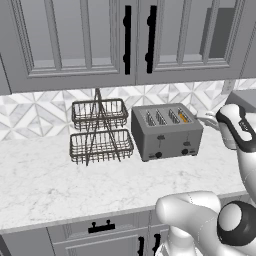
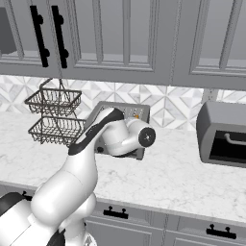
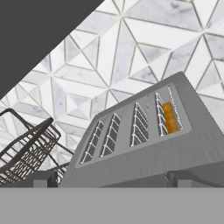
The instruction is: Start the toaster. Once the lever pops up, take the bread to the plate on the dining counter.
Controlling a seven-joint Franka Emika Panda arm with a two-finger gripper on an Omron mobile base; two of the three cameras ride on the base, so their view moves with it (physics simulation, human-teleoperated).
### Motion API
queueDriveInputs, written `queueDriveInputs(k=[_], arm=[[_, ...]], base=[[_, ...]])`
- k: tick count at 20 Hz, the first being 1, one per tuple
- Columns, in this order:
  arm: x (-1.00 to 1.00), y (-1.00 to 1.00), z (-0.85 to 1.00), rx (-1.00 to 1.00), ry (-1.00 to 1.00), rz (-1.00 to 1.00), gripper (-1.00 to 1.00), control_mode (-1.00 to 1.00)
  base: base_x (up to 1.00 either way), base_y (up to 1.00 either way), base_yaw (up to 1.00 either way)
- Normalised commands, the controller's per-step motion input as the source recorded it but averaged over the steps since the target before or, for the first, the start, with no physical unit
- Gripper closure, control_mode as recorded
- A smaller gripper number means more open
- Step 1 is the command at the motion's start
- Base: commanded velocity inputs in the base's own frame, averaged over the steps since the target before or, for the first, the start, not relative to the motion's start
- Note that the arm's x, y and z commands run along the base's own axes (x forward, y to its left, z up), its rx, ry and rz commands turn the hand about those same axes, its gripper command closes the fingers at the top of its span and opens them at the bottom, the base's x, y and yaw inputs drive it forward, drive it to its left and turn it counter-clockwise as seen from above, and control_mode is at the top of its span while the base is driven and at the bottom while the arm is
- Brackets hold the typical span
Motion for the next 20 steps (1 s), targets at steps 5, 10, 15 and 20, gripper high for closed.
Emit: queueDriveInputs(k=[5,10,15,20], arm=[[0.0,0.0,0.0,0.0,0.0,0.0,-1.0,-1.0],[0.0,0.0,0.0,0.0,0.0,0.0,-1.0,-1.0],[0.0,0.0,0.0,0.0,0.0,0.0,-1.0,-1.0],[0.0,0.0,0.0,0.0,0.0,0.0,-1.0,-1.0]], base=[[0.0,0.0,0.0],[0.0,0.0,0.0],[0.0,0.0,0.0],[0.0,0.0,0.0]])
